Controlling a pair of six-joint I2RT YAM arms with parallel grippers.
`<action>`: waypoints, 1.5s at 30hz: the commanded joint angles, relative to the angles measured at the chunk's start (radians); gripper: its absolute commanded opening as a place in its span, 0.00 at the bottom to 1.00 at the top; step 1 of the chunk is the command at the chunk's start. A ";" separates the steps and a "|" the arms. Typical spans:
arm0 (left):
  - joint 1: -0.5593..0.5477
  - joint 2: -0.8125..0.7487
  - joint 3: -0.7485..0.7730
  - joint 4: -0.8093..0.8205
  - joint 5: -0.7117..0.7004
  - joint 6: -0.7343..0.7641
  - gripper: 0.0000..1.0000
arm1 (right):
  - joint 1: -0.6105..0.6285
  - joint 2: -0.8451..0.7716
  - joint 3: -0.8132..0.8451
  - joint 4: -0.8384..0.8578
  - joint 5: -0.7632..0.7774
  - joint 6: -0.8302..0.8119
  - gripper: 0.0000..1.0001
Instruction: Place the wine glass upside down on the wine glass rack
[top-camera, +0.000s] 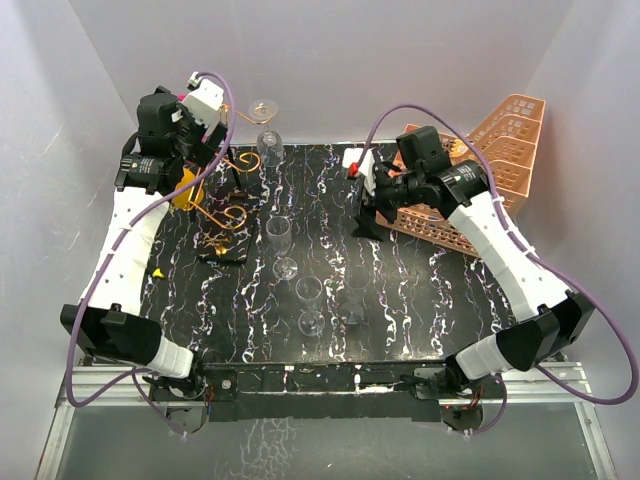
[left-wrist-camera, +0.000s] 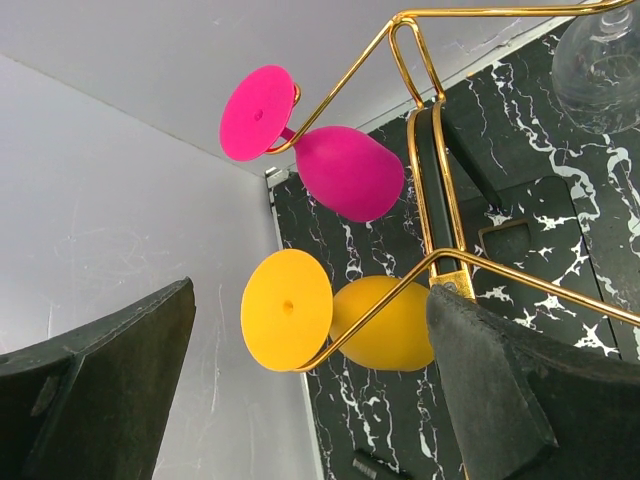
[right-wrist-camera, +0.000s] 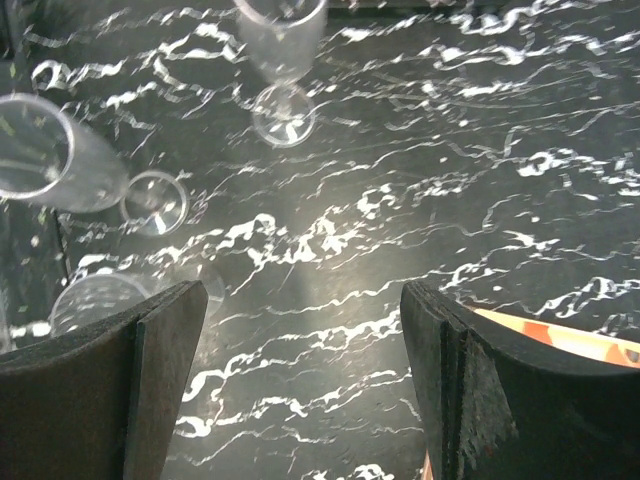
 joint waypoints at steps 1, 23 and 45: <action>0.015 -0.022 0.027 0.007 -0.002 -0.017 0.97 | 0.025 -0.046 -0.045 -0.082 -0.014 -0.097 0.85; 0.041 -0.032 -0.004 0.066 -0.052 0.013 0.97 | 0.263 0.214 0.077 0.320 0.232 0.293 0.62; 0.053 -0.059 0.000 0.078 -0.072 0.031 0.97 | 0.362 0.435 0.275 0.349 0.374 0.451 0.48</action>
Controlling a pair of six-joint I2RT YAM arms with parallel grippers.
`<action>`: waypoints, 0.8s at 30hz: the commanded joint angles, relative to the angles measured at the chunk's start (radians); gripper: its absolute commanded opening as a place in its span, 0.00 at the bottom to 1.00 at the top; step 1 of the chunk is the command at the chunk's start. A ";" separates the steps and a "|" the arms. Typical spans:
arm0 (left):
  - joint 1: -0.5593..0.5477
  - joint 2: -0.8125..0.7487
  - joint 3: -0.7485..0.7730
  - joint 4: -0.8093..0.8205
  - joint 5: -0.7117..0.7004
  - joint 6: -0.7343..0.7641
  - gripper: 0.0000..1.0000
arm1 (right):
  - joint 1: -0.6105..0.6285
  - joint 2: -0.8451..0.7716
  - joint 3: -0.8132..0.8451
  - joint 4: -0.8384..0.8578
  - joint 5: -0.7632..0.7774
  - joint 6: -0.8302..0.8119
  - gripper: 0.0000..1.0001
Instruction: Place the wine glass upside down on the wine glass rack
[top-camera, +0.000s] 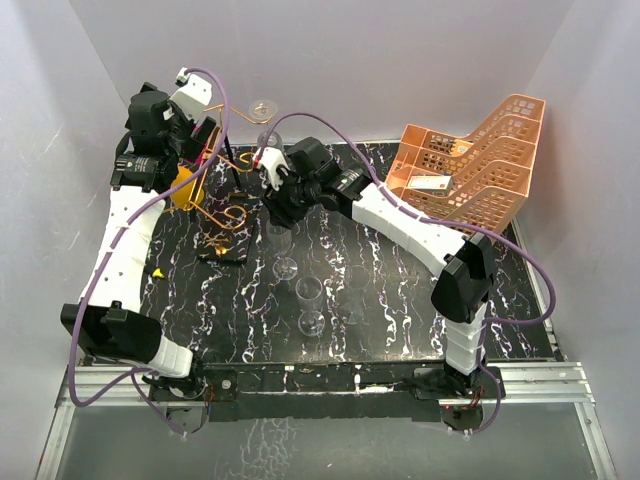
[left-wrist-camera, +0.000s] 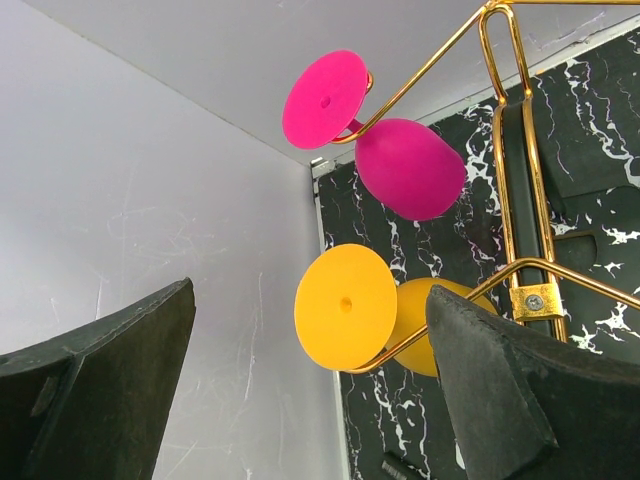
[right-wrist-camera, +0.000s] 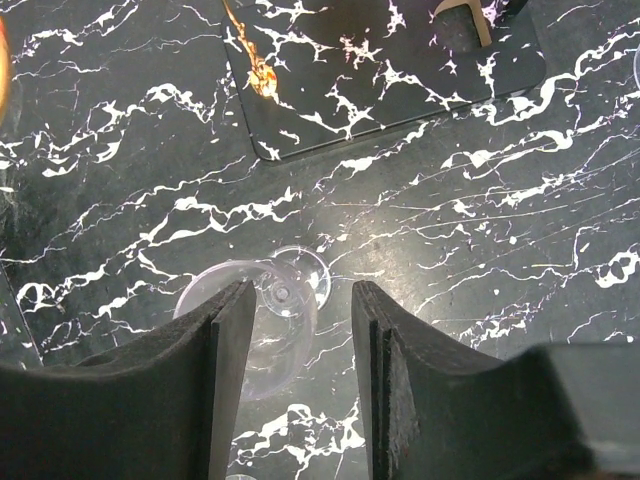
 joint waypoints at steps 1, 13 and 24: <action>0.006 -0.064 0.006 0.018 -0.013 0.002 0.97 | 0.019 -0.022 0.031 0.021 0.053 -0.014 0.48; 0.007 -0.070 0.001 0.018 -0.016 0.003 0.97 | 0.024 -0.010 0.034 -0.029 0.115 -0.054 0.35; 0.006 -0.067 -0.002 0.024 -0.018 -0.001 0.97 | 0.025 -0.012 0.036 -0.072 0.143 -0.072 0.18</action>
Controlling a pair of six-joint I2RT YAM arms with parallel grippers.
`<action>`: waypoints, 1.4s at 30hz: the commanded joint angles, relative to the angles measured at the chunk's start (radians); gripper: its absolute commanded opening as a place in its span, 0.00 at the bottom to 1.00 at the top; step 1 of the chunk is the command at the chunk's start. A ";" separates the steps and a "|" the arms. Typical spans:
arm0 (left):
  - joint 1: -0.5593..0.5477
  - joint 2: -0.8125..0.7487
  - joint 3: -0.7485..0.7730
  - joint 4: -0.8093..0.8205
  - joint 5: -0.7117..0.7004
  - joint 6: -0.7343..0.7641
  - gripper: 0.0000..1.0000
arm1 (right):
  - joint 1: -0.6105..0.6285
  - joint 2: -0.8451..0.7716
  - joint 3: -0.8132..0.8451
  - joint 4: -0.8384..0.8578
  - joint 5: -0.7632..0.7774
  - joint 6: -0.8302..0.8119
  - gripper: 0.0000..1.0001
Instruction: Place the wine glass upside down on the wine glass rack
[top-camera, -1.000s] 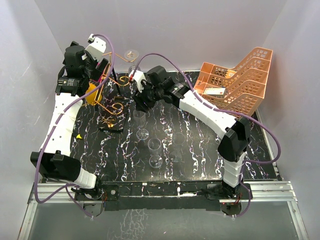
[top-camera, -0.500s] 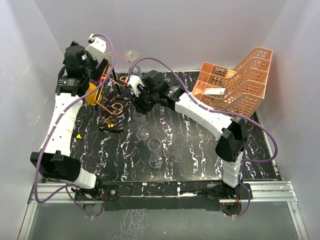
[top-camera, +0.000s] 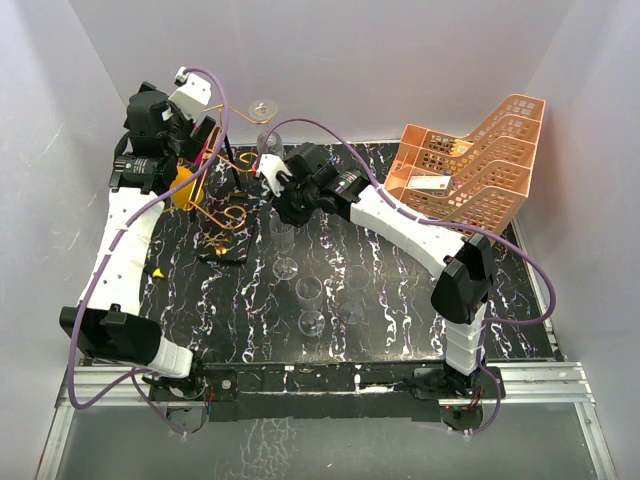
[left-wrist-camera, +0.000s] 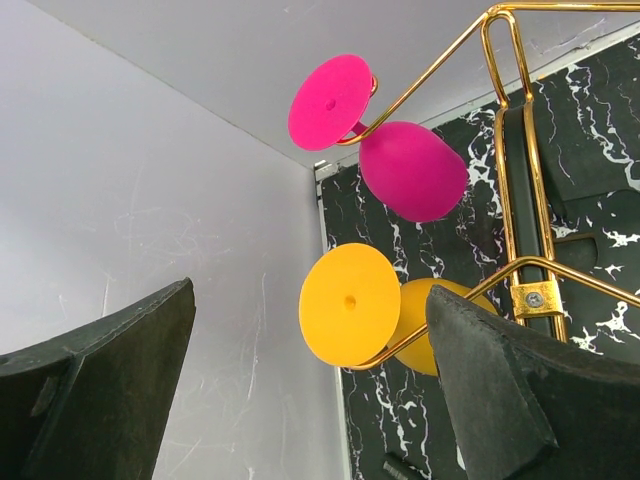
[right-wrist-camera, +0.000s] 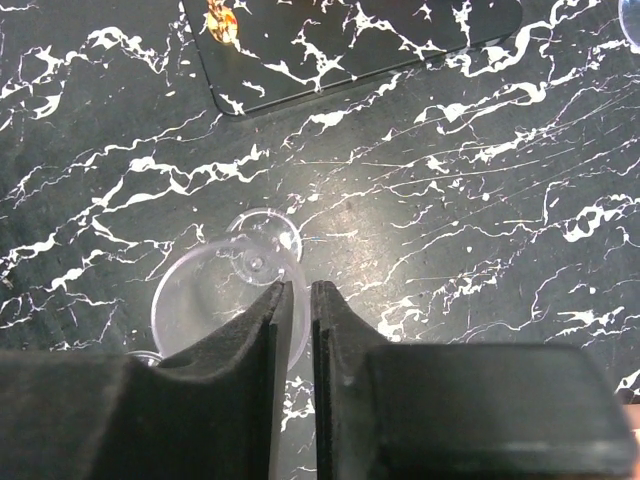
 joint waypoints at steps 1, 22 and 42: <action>0.006 -0.055 -0.002 0.026 -0.018 -0.007 0.97 | 0.004 -0.018 0.031 0.013 0.041 -0.017 0.15; 0.030 0.020 0.191 -0.090 0.559 -0.525 0.92 | -0.251 -0.209 0.157 0.040 0.097 0.028 0.08; -0.099 0.216 0.184 0.186 0.932 -1.007 0.84 | -0.455 -0.243 0.387 0.253 -0.055 0.245 0.08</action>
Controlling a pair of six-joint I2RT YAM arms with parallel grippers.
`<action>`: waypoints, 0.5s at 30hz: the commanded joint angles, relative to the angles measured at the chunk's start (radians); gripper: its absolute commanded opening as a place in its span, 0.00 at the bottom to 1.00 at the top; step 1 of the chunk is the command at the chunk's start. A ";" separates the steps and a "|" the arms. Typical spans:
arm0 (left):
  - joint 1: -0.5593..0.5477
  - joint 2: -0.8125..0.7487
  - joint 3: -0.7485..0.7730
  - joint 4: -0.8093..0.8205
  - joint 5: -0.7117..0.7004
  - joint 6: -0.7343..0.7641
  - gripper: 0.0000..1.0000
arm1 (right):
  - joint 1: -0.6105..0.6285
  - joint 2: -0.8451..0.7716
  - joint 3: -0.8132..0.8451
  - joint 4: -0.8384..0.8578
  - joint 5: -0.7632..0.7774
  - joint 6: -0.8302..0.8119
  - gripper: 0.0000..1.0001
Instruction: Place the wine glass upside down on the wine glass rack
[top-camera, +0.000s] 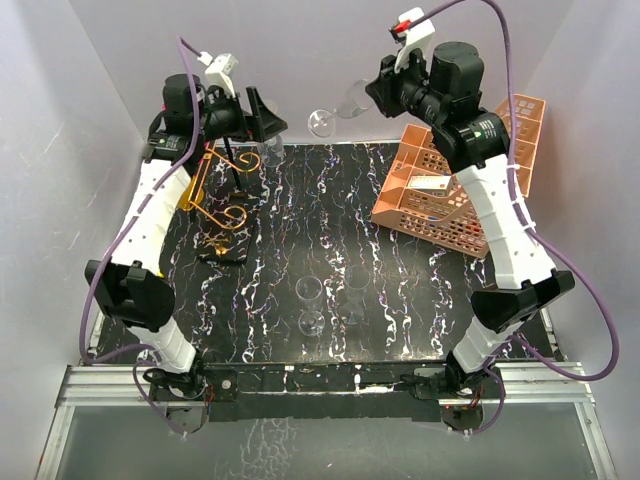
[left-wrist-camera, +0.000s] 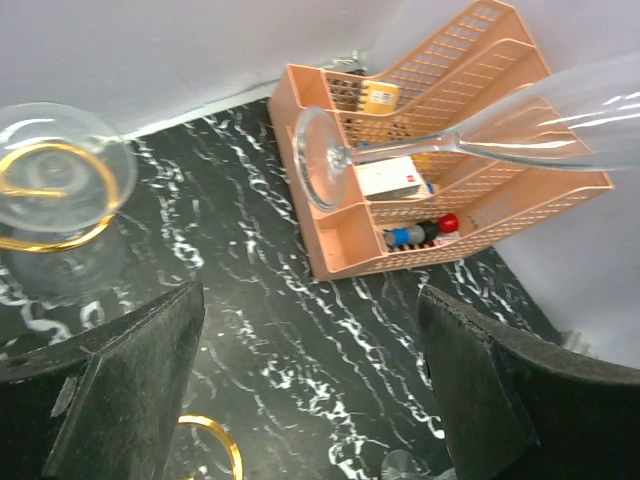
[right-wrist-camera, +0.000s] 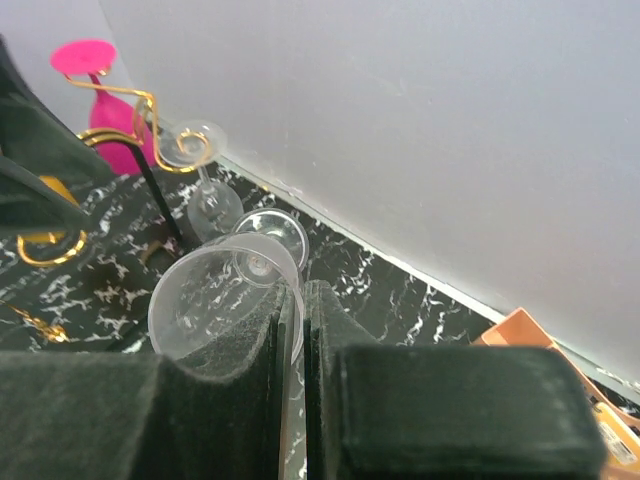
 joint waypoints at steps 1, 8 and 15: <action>-0.035 0.009 0.035 0.089 0.071 -0.109 0.84 | -0.019 -0.018 0.103 0.142 -0.094 0.087 0.08; -0.036 0.013 0.005 0.122 0.042 -0.203 0.81 | -0.034 -0.010 0.131 0.141 -0.188 0.139 0.08; -0.035 -0.004 -0.059 0.200 0.097 -0.294 0.73 | -0.046 -0.005 0.125 0.148 -0.272 0.182 0.08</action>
